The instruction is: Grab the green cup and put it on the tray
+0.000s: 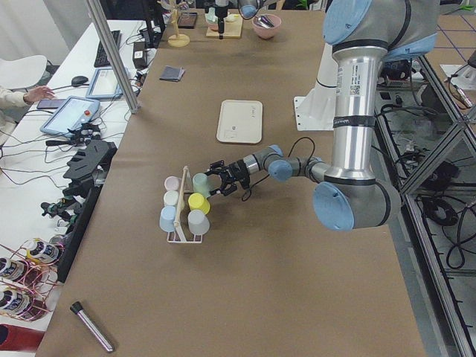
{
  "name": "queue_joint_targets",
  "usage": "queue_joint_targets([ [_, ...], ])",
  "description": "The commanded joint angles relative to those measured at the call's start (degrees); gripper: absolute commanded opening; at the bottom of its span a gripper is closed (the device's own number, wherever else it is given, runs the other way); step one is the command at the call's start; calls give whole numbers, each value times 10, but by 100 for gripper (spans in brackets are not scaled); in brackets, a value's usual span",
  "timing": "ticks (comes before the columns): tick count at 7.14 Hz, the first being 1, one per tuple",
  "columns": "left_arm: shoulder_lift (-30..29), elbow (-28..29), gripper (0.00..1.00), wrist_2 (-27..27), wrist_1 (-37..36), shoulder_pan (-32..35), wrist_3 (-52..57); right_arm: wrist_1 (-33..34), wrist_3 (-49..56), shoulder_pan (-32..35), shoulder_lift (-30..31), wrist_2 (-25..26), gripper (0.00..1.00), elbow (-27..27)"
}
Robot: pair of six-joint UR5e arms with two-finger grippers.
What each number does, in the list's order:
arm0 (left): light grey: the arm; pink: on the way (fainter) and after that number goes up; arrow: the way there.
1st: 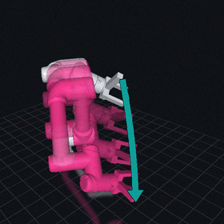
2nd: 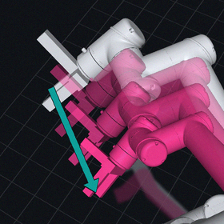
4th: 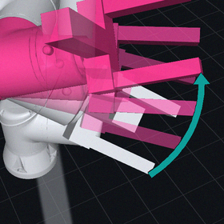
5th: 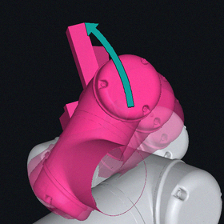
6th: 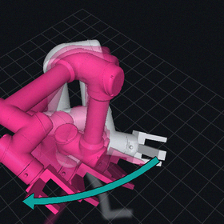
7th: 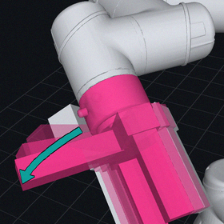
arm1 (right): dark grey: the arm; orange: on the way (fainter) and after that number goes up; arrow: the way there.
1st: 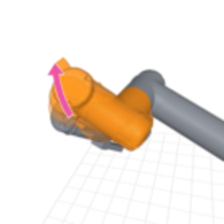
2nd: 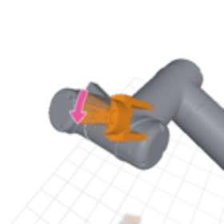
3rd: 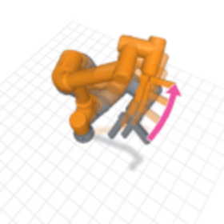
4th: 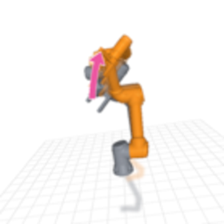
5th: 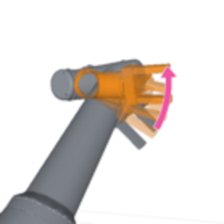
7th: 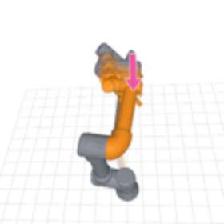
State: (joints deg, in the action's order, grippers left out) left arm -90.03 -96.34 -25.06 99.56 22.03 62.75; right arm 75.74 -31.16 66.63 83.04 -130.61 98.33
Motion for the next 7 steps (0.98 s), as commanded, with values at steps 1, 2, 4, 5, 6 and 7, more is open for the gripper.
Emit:
queue_joint_targets([
  [1,-1,9,98,1,0,5,0,126,11,24,13,4,99,26],
  [2,-1,11,98,0,0,6,0,159,14,28,35,4,99,42],
  [4,-1,10,69,0,0,8,0,162,76,51,106,-8,99,74],
  [5,-7,9,54,0,0,8,1,163,91,77,139,-39,99,89],
  [6,-11,8,51,1,8,9,37,164,124,108,164,-66,99,87],
  [7,-12,9,43,0,57,18,87,164,160,146,191,-67,100,89],
])
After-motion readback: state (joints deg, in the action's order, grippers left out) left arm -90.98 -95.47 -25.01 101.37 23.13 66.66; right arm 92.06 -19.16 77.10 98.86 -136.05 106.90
